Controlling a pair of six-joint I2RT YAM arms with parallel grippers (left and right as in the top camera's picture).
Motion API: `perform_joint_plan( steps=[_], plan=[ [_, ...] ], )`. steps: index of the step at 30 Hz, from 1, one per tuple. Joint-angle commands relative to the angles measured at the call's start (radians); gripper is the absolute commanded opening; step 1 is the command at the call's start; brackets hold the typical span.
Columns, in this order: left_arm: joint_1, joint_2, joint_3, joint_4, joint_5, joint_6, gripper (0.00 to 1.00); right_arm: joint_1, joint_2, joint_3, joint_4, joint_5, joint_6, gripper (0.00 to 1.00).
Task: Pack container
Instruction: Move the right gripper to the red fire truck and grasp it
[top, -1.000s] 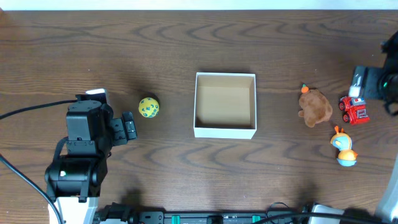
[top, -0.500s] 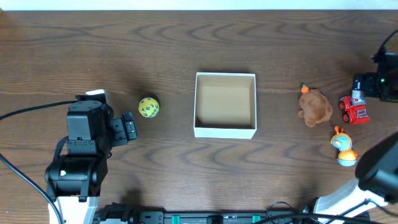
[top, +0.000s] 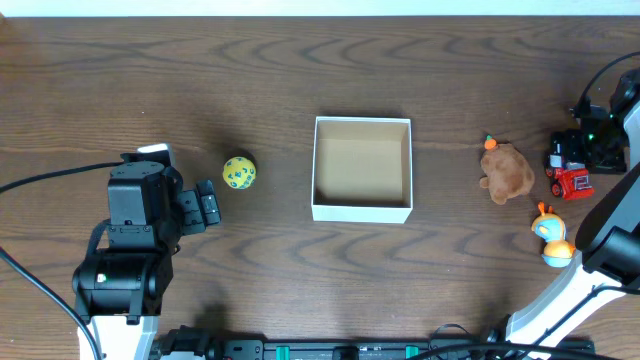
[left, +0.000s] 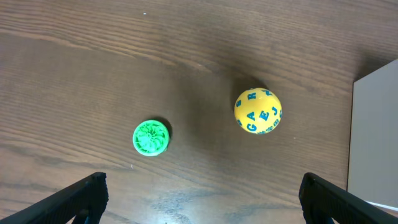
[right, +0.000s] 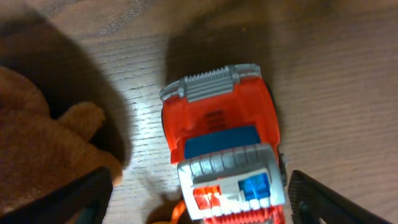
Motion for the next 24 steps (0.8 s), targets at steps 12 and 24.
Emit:
perform_joint_plan(
  steps=[12, 24],
  plan=[
    [0.004, 0.000, 0.016, 0.000, -0.008, -0.023, 0.98, -0.011, 0.013, 0.014, 0.014, -0.004, 0.022, 0.33],
    [0.004, 0.000, 0.016, 0.000, -0.008, -0.023, 0.98, -0.008, -0.029, 0.017, 0.012, -0.005, 0.122, 0.01]
  ],
)
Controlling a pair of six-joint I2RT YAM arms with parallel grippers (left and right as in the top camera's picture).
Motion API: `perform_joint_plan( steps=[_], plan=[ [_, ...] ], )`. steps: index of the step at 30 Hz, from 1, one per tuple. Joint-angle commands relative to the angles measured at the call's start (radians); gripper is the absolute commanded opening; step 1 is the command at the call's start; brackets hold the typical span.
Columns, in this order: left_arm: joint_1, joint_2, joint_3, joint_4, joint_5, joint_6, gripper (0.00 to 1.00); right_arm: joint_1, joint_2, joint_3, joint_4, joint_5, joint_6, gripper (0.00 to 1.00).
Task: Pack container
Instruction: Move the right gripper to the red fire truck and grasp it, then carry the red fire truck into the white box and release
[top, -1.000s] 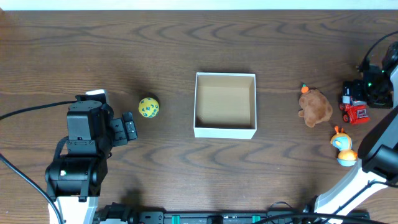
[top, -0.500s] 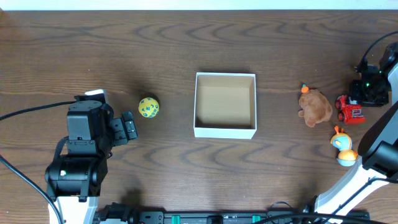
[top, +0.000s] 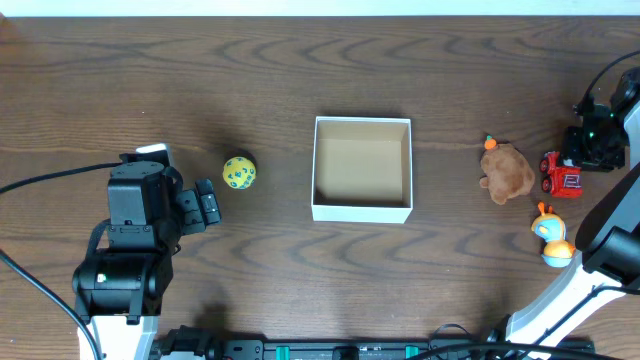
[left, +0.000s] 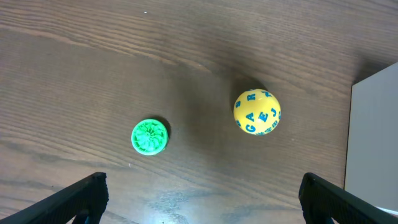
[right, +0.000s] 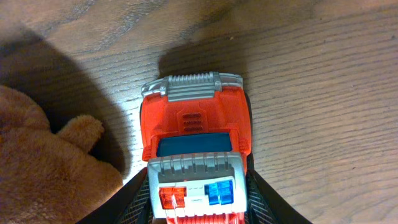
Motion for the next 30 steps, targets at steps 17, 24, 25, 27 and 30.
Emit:
perform_joint_plan(
  steps=[17, 24, 25, 27, 30],
  plan=[
    [0.004, 0.000, 0.016, 0.000, -0.008, -0.006, 0.98, 0.415, -0.621, 0.072, -0.035, -0.091, 0.382, 0.01],
    [0.004, 0.003, 0.016, 0.000, -0.008, -0.052, 0.98, 0.755, -0.574, 0.050, 0.011, -0.025, 0.661, 0.01],
    [0.004, 0.003, 0.016, 0.000, -0.008, -0.052, 0.98, 0.791, -0.557, 0.046, 0.013, 0.010, 0.694, 0.01],
    [0.004, 0.003, 0.016, 0.000, -0.008, -0.052, 0.98, 0.856, -0.512, 0.034, 0.013, 0.067, 0.740, 0.01],
    [0.004, 0.003, 0.016, 0.000, -0.008, -0.052, 0.98, 0.926, -0.424, 0.018, 0.012, 0.089, 0.764, 0.01]
  ],
)
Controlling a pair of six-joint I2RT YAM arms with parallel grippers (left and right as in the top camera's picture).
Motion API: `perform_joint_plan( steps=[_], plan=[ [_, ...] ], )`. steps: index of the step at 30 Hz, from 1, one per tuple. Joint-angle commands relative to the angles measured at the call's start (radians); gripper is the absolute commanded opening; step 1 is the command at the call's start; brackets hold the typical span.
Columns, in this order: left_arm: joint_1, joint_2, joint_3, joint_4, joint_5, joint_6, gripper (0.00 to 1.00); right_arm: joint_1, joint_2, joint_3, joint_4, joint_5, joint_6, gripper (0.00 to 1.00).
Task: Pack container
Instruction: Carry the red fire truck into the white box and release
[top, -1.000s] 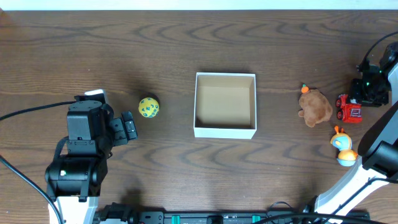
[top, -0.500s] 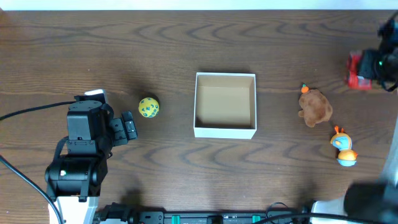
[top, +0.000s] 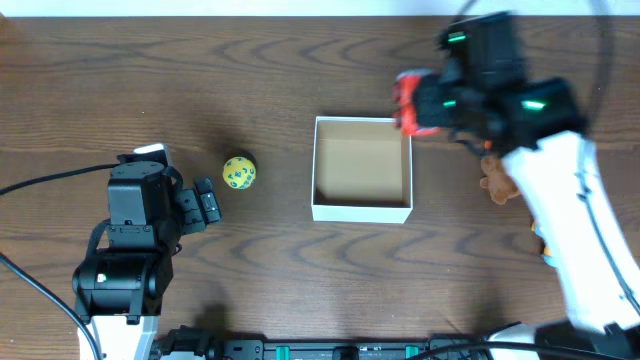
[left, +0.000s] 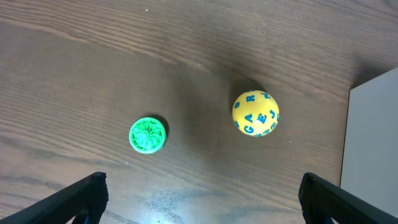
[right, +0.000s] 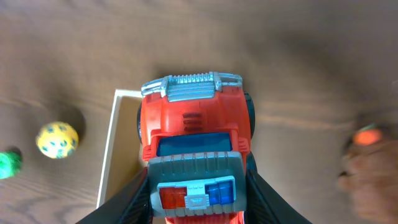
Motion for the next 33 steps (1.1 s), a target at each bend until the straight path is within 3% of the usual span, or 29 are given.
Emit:
perform_joint_plan(
  steps=[1, 8, 17, 21, 28, 30, 32, 33],
  plan=[
    [0.004, 0.003, 0.016, 0.000, -0.008, -0.019, 0.98, 0.069, 0.099, -0.021, -0.003, 0.076, 0.119, 0.01],
    [0.004, 0.003, 0.016, 0.000, -0.008, -0.018, 0.98, 0.117, 0.285, -0.023, -0.007, 0.076, 0.183, 0.01],
    [0.004, 0.003, 0.016, 0.000, -0.008, -0.018, 0.98, 0.066, 0.417, -0.023, 0.002, 0.141, 0.210, 0.02],
    [0.004, 0.003, 0.016, 0.000, -0.008, -0.018, 0.98, 0.060, 0.453, -0.023, 0.000, 0.141, 0.187, 0.15],
    [0.004, 0.003, 0.016, 0.000, -0.008, -0.018, 0.98, 0.060, 0.446, -0.013, 0.022, 0.139, 0.129, 0.70],
    [0.004, 0.003, 0.016, 0.000, -0.008, -0.018, 0.98, 0.060, 0.427, 0.012, 0.006, 0.130, 0.104, 0.75],
    [0.004, 0.003, 0.016, 0.000, -0.008, -0.018, 0.98, 0.060, 0.391, 0.064, -0.026, 0.129, 0.065, 0.92],
    [0.004, 0.003, 0.016, 0.000, -0.008, -0.018, 0.98, 0.056, 0.370, 0.094, -0.042, 0.133, 0.045, 0.94]
  ],
)
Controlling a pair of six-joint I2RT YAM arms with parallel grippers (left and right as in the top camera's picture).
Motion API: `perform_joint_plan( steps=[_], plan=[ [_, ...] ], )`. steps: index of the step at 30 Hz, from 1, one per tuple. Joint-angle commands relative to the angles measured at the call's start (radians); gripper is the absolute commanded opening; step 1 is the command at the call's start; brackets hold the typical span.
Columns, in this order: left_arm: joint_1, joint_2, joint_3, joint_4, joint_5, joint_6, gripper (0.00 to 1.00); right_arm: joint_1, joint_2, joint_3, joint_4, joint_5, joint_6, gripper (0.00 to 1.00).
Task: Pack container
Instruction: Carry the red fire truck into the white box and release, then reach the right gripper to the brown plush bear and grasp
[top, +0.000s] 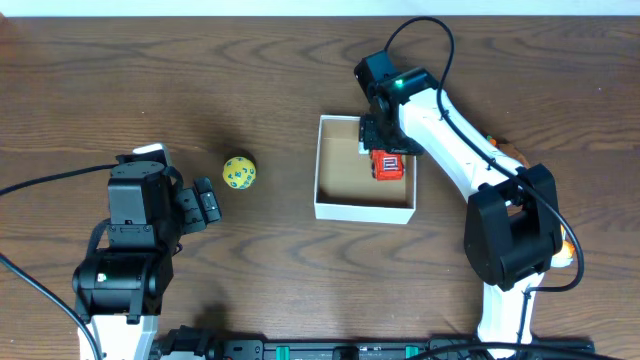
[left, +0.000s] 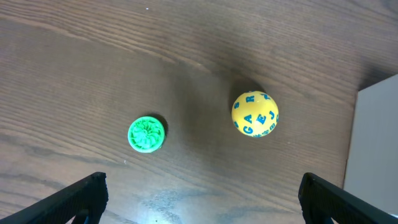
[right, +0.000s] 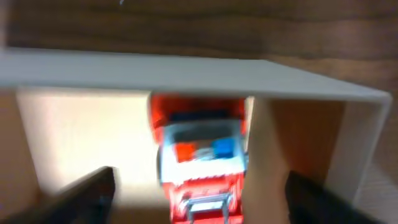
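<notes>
The white cardboard box (top: 365, 211) stands mid-table. A red toy truck (top: 388, 165) lies inside it by the right wall. In the right wrist view the truck (right: 199, 146) rests on the box floor below the white rim (right: 186, 73). My right gripper (top: 383, 140) hangs over it, open, fingers well apart on both sides (right: 199, 202). A yellow letter ball (left: 255, 114) and a green disc (left: 147, 134) lie on the wood ahead of my open, empty left gripper (left: 199, 205).
The yellow ball (top: 239, 172) sits between the left arm (top: 140, 215) and the box. A brown plush (top: 508, 152) shows only partly behind the right arm. The box's side wall (left: 380, 146) fills the right edge of the left wrist view.
The right gripper held the truck above the box's far right corner; now the truck lies inside the box and the gripper is open over it. The left arm has not moved.
The right gripper first stood open around the truck beside the plush at the table's right. Then it was shut on the truck. Later it held the truck above the box's corner, and now the truck lies released in the box.
</notes>
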Motion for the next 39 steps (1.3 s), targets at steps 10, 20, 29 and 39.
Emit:
perform_joint_plan(
  steps=[10, 20, 29, 39],
  plan=[
    [0.004, 0.001, 0.016, 0.000, -0.008, -0.002, 0.98, -0.340, -0.347, 0.299, -0.175, 0.028, -0.264, 0.99],
    [0.004, 0.001, 0.016, 0.000, -0.008, -0.002, 0.98, -0.651, -0.294, -0.051, -0.172, -0.082, -0.578, 0.99],
    [0.004, 0.001, 0.016, 0.000, -0.008, -0.003, 0.98, -0.656, -0.225, -0.367, 0.102, -0.085, -0.579, 0.99],
    [0.004, 0.001, 0.016, 0.000, -0.008, -0.003, 0.98, -0.640, -0.221, -0.397, 0.157, -0.089, -0.567, 0.17]
  ],
)
